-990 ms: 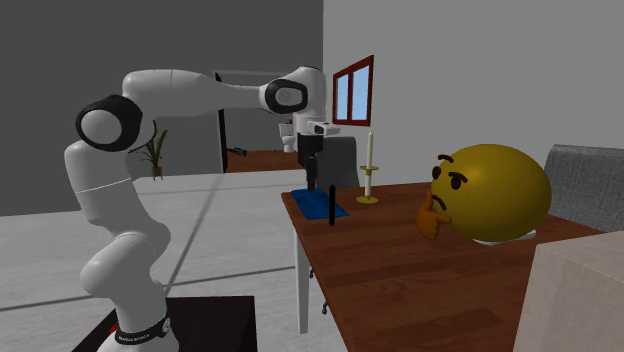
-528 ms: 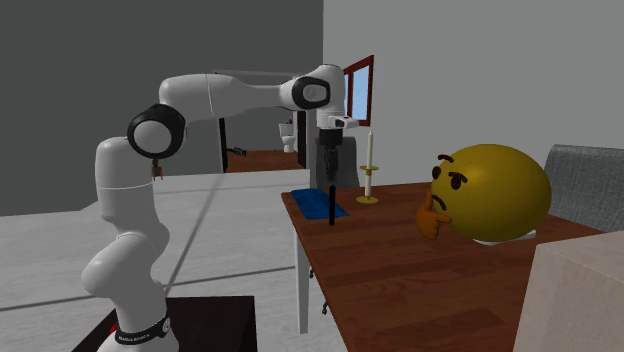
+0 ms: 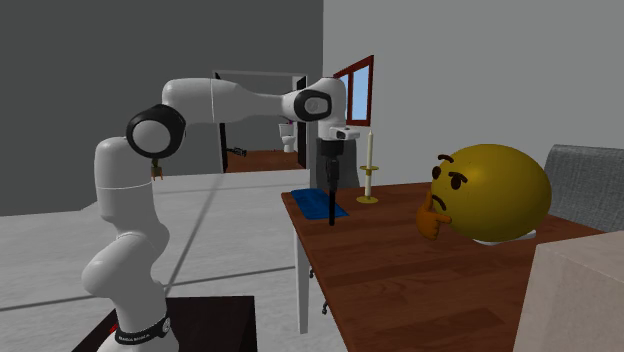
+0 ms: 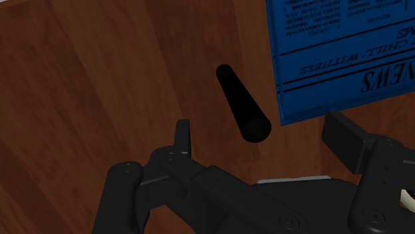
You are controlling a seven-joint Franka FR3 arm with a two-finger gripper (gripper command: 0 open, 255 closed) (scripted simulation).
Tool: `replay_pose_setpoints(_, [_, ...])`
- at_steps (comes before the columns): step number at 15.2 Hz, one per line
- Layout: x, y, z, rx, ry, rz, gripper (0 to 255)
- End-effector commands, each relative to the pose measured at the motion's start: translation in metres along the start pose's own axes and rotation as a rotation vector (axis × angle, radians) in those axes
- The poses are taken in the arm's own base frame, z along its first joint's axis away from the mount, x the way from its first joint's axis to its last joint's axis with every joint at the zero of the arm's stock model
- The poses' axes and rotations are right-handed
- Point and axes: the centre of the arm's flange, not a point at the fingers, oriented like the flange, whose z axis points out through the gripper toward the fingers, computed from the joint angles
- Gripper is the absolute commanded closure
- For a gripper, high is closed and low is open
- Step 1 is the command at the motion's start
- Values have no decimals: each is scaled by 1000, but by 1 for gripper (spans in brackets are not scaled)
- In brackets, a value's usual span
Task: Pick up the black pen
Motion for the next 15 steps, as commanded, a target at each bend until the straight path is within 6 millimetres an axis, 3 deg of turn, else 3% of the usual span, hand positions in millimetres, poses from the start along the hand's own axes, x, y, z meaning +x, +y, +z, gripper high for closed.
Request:
replay_pose_setpoints(1, [0,0,2,0,0,0,255])
replay_pose_setpoints(10, [0,0,2,0,0,0,255])
replay_pose_setpoints(15, [0,-1,-25,0,0,0,255])
